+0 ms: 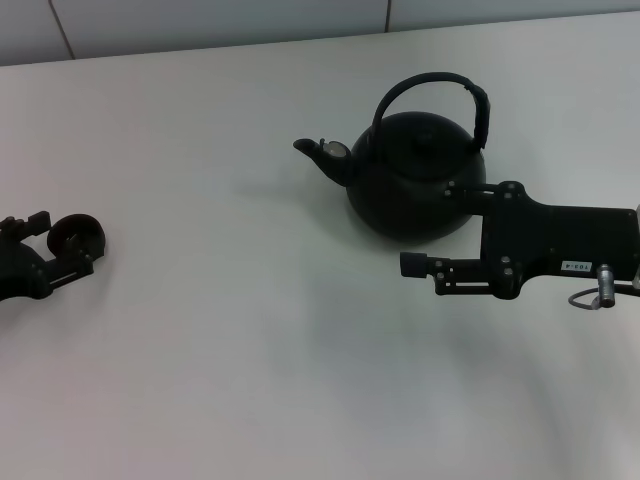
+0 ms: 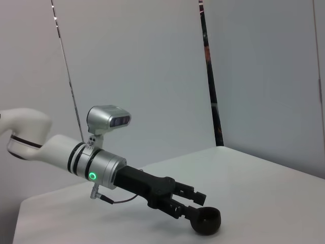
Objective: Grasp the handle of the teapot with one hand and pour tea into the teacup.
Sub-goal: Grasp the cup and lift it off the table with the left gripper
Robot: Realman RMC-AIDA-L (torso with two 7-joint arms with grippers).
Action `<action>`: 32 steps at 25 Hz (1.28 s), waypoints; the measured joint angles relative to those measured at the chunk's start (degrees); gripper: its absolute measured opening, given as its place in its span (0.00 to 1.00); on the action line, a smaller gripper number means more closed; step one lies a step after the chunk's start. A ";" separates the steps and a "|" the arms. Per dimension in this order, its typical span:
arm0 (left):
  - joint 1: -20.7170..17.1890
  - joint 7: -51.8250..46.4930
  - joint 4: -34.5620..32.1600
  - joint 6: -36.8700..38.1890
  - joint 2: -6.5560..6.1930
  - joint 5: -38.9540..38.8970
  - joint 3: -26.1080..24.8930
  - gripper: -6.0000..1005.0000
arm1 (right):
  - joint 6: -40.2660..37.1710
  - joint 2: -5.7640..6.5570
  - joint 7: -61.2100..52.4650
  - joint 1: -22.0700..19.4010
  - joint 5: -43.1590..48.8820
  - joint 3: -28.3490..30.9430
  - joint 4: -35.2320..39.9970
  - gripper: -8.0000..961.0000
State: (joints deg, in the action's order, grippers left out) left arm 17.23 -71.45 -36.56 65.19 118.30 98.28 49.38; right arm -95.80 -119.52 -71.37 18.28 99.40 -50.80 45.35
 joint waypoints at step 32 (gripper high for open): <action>0.40 0.08 0.09 -2.55 -0.09 -0.02 1.45 0.84 | 0.00 -0.10 -0.50 0.53 -1.26 -0.62 -0.56 0.78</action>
State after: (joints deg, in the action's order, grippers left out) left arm 17.62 -71.37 -36.47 62.64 118.21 98.26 50.83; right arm -95.80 -119.62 -71.87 18.81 98.14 -51.42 44.79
